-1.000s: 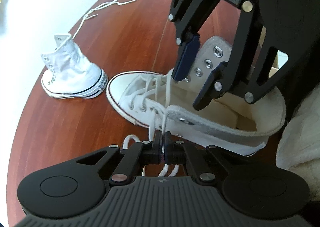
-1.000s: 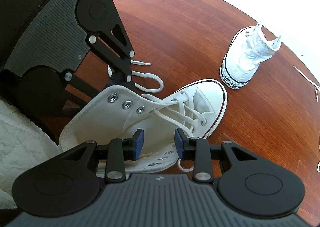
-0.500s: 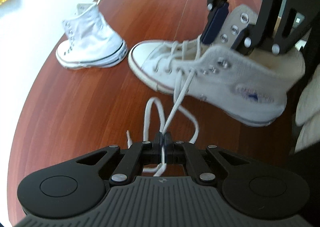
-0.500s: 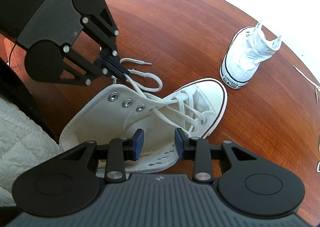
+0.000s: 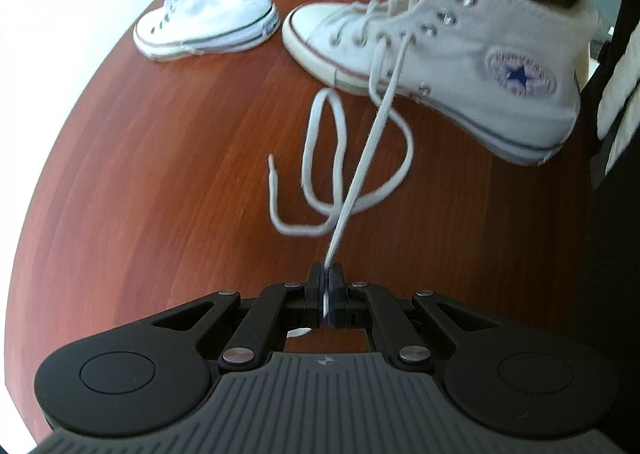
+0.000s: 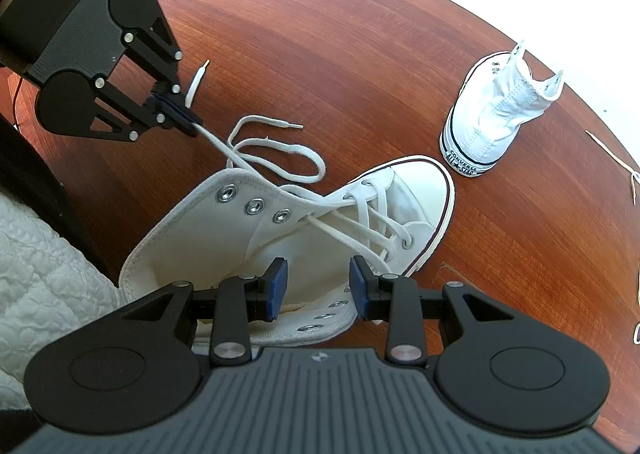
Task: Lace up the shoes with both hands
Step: 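Tighten the lace with the left gripper while the right gripper holds the sneaker collar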
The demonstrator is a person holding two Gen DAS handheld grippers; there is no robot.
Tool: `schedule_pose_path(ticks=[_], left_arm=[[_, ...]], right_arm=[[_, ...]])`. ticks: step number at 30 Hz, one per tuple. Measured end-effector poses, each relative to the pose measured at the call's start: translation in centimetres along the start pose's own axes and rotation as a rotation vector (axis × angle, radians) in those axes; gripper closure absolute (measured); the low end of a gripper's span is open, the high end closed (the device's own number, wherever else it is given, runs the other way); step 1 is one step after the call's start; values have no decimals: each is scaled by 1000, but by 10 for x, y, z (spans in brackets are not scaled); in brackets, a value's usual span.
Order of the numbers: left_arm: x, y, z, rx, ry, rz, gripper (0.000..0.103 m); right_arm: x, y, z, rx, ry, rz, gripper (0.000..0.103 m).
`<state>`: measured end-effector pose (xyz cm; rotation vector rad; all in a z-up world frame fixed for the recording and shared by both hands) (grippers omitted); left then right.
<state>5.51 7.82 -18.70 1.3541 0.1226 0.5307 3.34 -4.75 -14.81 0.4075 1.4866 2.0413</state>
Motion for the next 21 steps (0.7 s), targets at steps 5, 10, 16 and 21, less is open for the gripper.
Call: schedule_pose_path(ticks=[5,10,16,21], left_arm=[[8,-4,-14,37,25,14,101],[11,-7,-19,49,40,15,101],[8,-2,-12,28,60,-19,99],[9,7,1,-21,75,-50,83]], right_arm=[[-1,2,-1,-1,-2,0,68],[-1,1,-1,-1,-1,1,68],[-3,1,-2,-1,-2,1,68],[-5,1,-2,-3,-3,1,68]])
Point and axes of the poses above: each gripper's, at about its wrist camera, not at the fingertips, and y roughly against the way its jaws point, x to its left, z to its top, the point moved 8 cm from there along -y, roughly the way its jaws point, and after that the axes turned 5 degrees about x, right-handed, at the moved point
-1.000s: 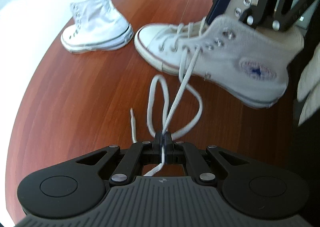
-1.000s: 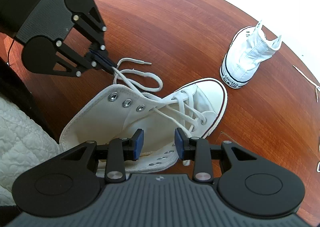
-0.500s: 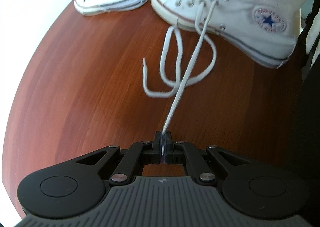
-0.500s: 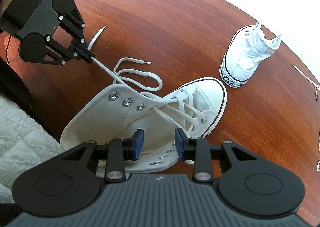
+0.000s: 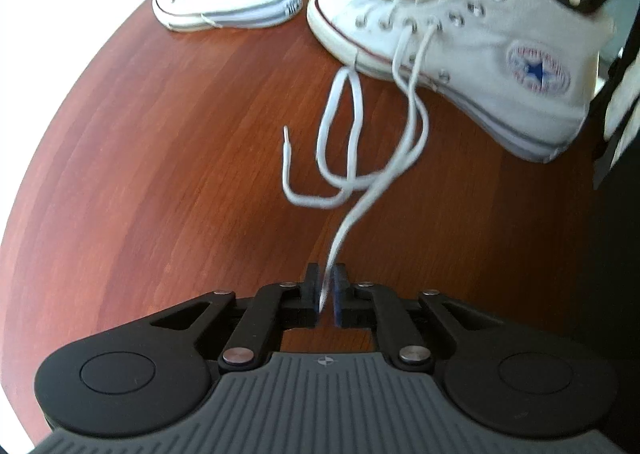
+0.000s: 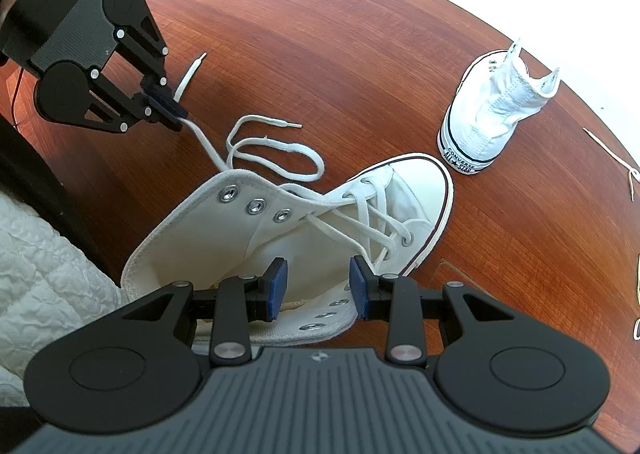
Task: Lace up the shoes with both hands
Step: 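Tighten the lace with the left gripper while the right gripper holds the sneaker collar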
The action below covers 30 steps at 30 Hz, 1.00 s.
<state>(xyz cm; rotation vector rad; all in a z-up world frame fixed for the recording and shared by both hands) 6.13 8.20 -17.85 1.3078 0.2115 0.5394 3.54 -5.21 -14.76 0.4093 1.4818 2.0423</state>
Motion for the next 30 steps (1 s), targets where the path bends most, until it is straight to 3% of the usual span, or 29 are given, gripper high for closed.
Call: schedule_pose_path(ticks=[3,22,30], left_arm=[[-3,5,10,-28,-13,-12,78],[-52,12,86,-159,-206,-52,78],[-59,3,97,-149,-299,-23,78]], right_arm=[[0,0,0,-1,0,0,68],[0,0,1,-7,-14,-1,67],[1,-1,1,-7,-32,-7,67]])
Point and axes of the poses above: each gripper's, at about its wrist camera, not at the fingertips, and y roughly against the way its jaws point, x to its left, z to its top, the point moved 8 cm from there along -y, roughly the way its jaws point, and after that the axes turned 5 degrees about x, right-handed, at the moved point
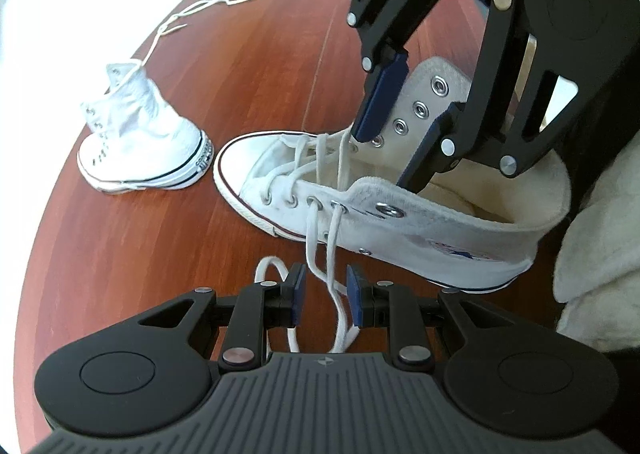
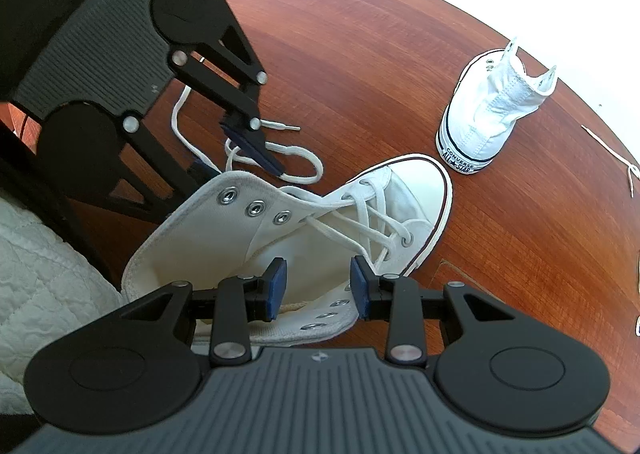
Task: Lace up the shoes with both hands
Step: 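Tighten the lace with the left gripper while the right gripper holds the sneaker collar, then pull the white lace end away from the eyelets with the left gripper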
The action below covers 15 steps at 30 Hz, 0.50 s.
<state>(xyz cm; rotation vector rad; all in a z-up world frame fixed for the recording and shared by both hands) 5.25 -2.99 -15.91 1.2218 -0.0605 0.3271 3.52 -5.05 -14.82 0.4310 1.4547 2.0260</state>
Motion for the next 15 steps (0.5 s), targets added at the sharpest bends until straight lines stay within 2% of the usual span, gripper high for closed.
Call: schedule_pose_path(ticks=[9,10,11,12,15], left_arm=[[-4,-3,11,-14,-44,9,81],[-4,-4,12,-15,-50,12,84],[-4,-4,11,-16,-55,18,94],[-5,-3,11,-16,-61,25,100],[-6,-2,9,-19,-71,40,101]], right_arm=[[1,1,0,2,-4,3,65],[1,2,0,2,-4,3,65],[1,2,0,3,-4,4,65],[1,2,0,3,-3,5,65],[1,2,1,2,-4,9,62]])
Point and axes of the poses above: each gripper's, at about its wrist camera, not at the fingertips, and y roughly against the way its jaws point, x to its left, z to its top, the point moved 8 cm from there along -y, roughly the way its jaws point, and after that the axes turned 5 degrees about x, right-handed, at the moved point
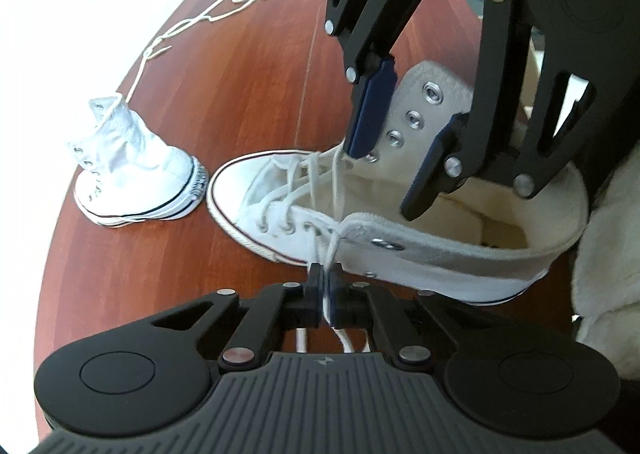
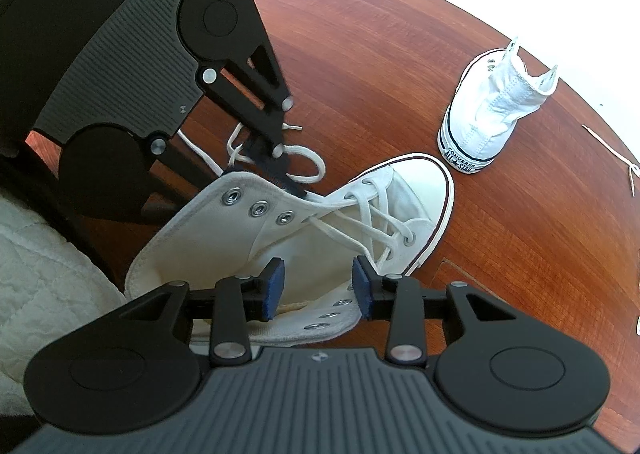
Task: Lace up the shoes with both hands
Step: 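Pull the white lace end away from the eyelets with the left gripper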
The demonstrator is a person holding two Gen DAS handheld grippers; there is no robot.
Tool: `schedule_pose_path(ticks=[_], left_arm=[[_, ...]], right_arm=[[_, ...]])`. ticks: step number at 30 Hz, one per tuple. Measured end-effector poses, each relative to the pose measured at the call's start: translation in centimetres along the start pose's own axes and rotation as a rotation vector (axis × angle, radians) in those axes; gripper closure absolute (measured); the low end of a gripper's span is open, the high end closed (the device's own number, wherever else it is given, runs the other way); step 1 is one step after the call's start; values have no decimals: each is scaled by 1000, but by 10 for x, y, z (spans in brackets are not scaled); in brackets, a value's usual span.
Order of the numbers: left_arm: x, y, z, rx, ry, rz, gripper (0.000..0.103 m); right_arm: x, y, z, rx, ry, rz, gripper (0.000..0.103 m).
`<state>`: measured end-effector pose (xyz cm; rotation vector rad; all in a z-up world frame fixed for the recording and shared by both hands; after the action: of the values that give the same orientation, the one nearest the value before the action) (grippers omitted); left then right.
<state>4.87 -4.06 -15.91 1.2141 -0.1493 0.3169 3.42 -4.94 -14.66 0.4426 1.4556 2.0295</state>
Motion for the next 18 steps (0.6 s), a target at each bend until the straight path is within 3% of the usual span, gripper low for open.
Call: schedule_pose_path(ticks=[8,18], left_arm=[[3,4,-8,13,51,16,101],[8,8,-41,70,145,7,101]], right_arm=[[1,5,0,0,6,-5,62],[4,13,-4,10,8,7,62]])
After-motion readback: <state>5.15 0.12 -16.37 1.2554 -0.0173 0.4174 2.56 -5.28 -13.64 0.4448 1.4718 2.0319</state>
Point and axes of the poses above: each gripper's, at about its wrist camera, not at the fingertips, and y roughly against the way its jaws point, x to its left, z to its top, the point moved 8 cm from there along -y, roughly the way its jaws point, and after that the axes turned 5 degrees about x, right-handed, at the moved point
